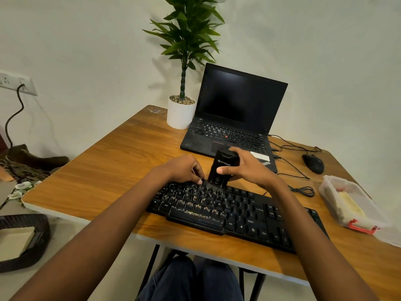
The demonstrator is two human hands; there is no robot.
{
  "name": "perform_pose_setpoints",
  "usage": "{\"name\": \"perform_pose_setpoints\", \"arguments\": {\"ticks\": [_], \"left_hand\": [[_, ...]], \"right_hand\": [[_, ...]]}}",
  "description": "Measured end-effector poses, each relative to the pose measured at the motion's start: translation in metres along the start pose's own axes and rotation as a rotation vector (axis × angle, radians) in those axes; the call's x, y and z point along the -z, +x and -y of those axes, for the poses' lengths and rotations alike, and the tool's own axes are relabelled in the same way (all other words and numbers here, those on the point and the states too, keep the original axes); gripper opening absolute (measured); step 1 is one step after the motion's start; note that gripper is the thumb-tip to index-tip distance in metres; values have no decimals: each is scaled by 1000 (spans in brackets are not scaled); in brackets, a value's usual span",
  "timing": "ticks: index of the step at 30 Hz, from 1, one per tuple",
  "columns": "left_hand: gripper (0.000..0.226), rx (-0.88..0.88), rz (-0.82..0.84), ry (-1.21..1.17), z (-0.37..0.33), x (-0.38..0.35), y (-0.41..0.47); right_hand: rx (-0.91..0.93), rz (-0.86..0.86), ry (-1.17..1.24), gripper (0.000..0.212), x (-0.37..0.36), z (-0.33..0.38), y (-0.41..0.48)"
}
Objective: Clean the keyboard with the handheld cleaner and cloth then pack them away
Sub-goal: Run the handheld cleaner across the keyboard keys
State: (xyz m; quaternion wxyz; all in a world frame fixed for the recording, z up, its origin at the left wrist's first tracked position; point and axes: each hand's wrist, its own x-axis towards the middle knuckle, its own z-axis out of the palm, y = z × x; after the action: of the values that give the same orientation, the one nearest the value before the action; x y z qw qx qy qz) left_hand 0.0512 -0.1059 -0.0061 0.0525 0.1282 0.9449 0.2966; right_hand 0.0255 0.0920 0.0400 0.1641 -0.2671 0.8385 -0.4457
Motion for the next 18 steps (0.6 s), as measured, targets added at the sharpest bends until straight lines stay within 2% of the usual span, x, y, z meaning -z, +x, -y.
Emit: {"name": "perform_pose_setpoints", "arguments": {"ticks": [3,6,8,13,18], "left_hand": [[22,-1,-2,-11,0,0,1],[20,-4,-10,11,0,-1,0],[18,-12,-20,15,1,-2,-1],[21,-17,-44,-36,2,-4,-2],[20,-12,-34,-38,2,-2,-1]], "right_hand": [[-18,0,-58,43,9,0,-3],[92,-103,-211,41,-9,-2,4],[117,-141,-203,42,-17,-4,5],[-42,-73,-42,43,9,-6,-6],[94,-211,-175,42,-19,-10,4]]}}
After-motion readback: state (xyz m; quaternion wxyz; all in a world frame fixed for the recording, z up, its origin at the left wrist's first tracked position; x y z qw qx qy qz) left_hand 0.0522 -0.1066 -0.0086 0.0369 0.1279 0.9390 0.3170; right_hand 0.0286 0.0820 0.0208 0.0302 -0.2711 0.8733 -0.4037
